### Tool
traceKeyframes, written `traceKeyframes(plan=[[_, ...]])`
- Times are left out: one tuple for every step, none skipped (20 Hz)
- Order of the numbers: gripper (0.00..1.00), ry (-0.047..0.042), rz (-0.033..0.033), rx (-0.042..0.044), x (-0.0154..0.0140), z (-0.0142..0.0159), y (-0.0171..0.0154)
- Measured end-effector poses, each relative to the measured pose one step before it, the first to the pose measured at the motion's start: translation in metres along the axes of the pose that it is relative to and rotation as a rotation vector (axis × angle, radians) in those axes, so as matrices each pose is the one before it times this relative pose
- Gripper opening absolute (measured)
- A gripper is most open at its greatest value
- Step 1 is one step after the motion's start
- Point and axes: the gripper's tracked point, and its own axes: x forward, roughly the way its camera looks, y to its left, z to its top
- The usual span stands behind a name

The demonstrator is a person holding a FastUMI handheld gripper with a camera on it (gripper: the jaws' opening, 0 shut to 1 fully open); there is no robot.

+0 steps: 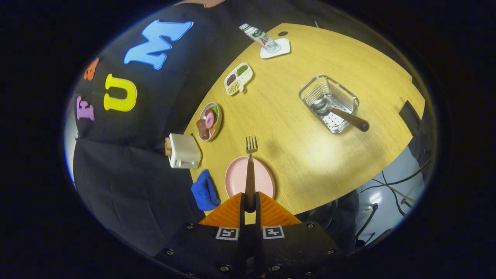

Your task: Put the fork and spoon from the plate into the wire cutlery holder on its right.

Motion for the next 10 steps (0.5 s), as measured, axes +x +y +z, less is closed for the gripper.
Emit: traceKeyframes(plan=[[0.08,-0.02797,0.00104,0.01707,-0.00866,0.00705,-0.00404],[0.08,-0.02342,0.00042,0.01185,-0.00712,0.00653,-0.00416],[0.08,-0.02794,-0.00144,0.01333,-0.00908,0.00801,-0.00475],[0.08,-0.02307,-0.00193,0.01093,-0.00694,0.00649,-0.00452],[0.08,-0.02361,-0.00240,0.01105,-0.00695,0.00689,-0.00480],[0.08,-0.02056,-0.00061,0.01014,-0.00711,0.00456,-0.00461],[0.08,-0.02208,-0.00046,0.01302,-0.00773,0.00451,-0.00400],[0.08,-0.01461,0.00041,0.01428,-0.00610,0.00416,-0.00421],[0.08,-0.01243,0.00291,0.01763,-0.00582,0.00273,-0.00287],[0.08,-0.00857,0.00118,0.02007,-0.00480,0.00200,-0.00378]])
